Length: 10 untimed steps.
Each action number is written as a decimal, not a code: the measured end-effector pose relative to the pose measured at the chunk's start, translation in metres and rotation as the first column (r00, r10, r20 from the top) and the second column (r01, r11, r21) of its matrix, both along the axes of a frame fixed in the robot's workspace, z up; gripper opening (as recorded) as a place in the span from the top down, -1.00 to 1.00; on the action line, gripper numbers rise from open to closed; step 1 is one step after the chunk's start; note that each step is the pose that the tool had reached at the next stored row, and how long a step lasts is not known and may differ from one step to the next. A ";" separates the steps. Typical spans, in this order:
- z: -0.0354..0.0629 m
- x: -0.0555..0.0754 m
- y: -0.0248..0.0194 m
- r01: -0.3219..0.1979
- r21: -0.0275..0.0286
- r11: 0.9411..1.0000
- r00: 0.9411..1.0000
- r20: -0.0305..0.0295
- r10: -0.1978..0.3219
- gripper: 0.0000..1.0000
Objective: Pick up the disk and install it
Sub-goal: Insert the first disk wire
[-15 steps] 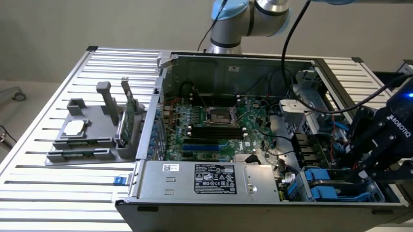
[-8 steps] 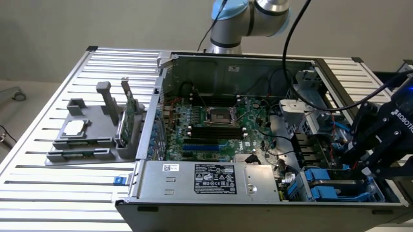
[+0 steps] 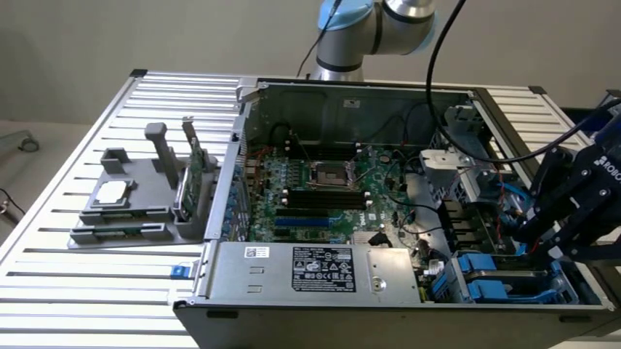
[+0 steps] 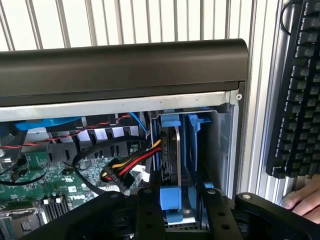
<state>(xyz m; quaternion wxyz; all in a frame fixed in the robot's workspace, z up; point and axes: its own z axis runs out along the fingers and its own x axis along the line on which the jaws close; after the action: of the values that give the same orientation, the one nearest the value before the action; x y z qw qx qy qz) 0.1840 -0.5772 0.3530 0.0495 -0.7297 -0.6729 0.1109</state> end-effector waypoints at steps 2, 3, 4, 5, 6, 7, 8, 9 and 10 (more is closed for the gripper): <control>0.0013 -0.001 0.0000 0.000 0.000 1.000 1.000 -0.001 0.000 0.27; 0.0016 -0.002 0.0000 0.000 0.000 1.000 1.000 -0.001 0.000 0.27; 0.0019 -0.003 0.0000 0.000 0.000 1.000 1.000 -0.002 0.000 0.27; 0.0021 -0.005 -0.0001 0.000 0.000 1.000 1.000 -0.002 0.000 0.27; 0.0021 -0.006 -0.0002 0.000 0.000 1.000 1.000 -0.002 0.000 0.27; 0.0022 -0.007 -0.0002 0.000 0.000 1.000 1.000 -0.002 0.000 0.27; 0.0023 -0.009 -0.0002 0.000 0.000 1.000 1.000 -0.002 0.000 0.27; 0.0025 -0.011 -0.0002 0.000 0.000 1.000 1.000 -0.003 0.000 0.27; 0.0026 -0.013 -0.0002 0.000 0.000 1.000 1.000 -0.003 0.000 0.27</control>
<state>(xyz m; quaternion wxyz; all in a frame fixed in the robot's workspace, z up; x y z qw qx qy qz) 0.1713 -0.5774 0.3555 0.0504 -0.7296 -0.6728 0.1120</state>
